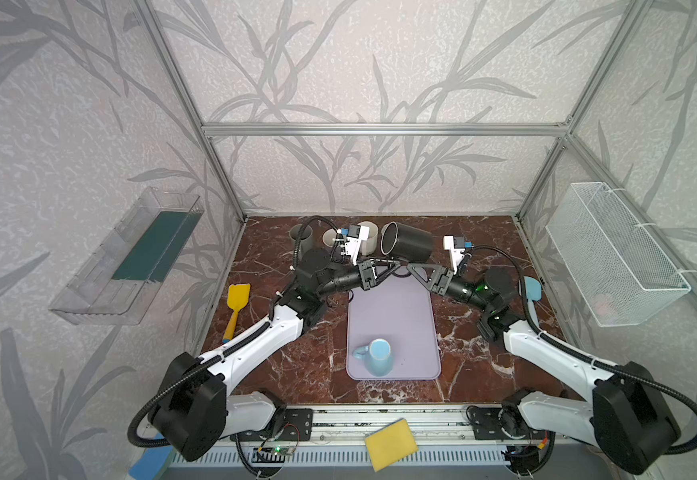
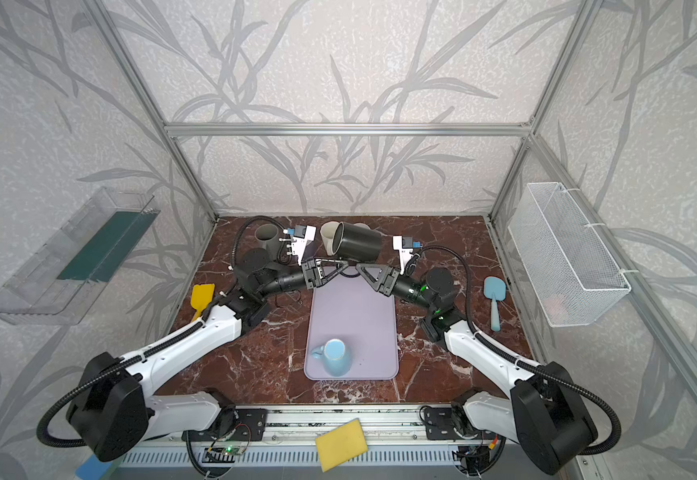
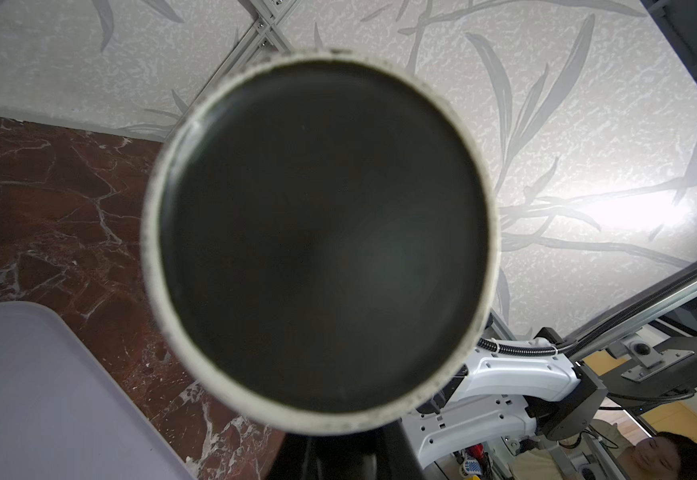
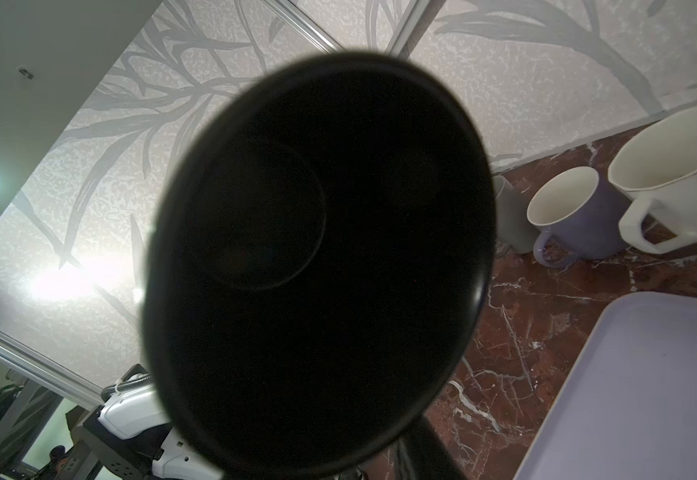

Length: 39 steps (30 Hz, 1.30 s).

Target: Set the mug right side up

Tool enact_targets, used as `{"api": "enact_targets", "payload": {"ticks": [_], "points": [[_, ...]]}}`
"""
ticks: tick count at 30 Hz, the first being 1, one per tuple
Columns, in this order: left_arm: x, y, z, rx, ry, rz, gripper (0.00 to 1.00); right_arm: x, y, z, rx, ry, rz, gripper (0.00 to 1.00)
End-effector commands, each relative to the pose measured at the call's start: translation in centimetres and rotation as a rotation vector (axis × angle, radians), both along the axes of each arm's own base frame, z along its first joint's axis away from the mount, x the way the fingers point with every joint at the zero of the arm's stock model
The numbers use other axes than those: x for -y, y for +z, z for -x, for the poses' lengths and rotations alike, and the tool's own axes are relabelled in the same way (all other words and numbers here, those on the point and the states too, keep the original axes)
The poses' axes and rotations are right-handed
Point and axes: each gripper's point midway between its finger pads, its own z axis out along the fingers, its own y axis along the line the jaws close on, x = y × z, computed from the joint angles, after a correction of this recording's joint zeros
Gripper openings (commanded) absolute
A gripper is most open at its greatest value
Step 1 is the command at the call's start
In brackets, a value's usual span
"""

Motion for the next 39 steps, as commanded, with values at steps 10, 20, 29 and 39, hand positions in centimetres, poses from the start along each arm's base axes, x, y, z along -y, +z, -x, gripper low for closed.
{"api": "enact_targets", "payload": {"ticks": [10,20,29,39], "points": [[-0.1,4.4,1.1,0.133,-0.061,0.147,0.00,-0.3,4.5,1.2,0.107,0.050,-0.108,0.31],[0.1,4.2,1.1,0.123,-0.072,0.153,0.00,-0.1,5.0,1.1,0.104,0.044,-0.138,0.17],[0.1,3.9,1.0,0.111,-0.081,0.150,0.00,0.1,4.7,0.7,0.057,0.022,-0.139,0.00],[0.2,3.7,0.8,0.100,-0.077,0.140,0.00,0.2,5.0,1.2,0.076,0.025,-0.137,0.00]]}}
